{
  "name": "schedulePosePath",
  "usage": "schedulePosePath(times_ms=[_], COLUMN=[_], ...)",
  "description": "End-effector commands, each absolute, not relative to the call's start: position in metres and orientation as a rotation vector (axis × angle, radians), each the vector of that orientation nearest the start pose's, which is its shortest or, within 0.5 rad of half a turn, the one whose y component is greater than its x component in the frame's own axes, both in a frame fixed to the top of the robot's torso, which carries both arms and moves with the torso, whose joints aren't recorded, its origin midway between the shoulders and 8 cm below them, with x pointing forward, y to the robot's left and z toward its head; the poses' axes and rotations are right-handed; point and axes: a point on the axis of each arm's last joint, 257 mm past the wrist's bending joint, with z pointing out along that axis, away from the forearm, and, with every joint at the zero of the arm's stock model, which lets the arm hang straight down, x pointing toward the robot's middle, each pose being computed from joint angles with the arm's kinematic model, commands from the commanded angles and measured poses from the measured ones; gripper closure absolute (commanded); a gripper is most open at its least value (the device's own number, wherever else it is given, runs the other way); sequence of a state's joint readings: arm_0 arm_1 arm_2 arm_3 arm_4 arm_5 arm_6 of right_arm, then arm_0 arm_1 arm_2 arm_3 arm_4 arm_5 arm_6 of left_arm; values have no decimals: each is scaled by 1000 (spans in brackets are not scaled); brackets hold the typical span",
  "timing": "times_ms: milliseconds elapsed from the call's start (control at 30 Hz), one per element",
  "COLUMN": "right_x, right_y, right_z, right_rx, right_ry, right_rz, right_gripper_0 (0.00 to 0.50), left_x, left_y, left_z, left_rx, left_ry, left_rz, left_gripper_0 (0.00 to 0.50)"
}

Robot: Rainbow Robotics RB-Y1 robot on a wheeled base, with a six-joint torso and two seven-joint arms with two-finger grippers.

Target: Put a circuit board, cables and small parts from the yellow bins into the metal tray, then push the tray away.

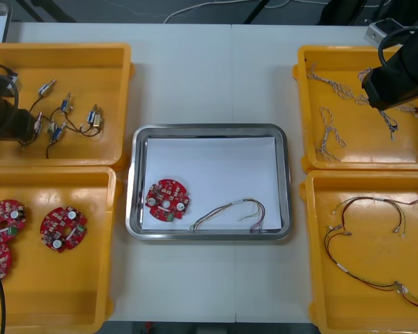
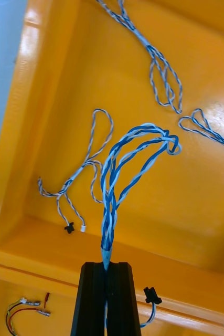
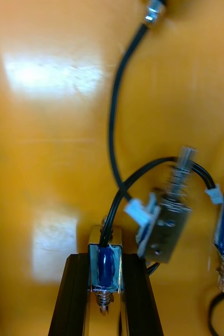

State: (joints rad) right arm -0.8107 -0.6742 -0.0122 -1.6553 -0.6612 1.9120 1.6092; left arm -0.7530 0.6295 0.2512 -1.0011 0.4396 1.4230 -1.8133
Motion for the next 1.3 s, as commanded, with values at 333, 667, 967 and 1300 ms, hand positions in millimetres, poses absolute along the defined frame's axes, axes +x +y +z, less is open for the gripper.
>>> schedulePosePath(times_ms=[333, 667, 967, 1300], right_x=[504, 490, 486, 484], right_y=[-264, -260, -258, -261], right_z=[-91, -101, -98, -102], right_rx=[-589, -606, -591, -580], right_ry=[2551, 2537, 2523, 2535], right_rz=[-101, -104, -105, -106], right_gripper_0=[500, 500, 500, 500], left_x=[550, 518, 515, 515], left_y=[465, 441, 394, 325], left_z=[-147, -98, -75, -78], left_rx=[74, 84, 112, 161], left_ry=[2620, 2649, 2604, 2589], left_rz=[134, 152, 126, 71], left_gripper_0=[500, 500, 500, 500])
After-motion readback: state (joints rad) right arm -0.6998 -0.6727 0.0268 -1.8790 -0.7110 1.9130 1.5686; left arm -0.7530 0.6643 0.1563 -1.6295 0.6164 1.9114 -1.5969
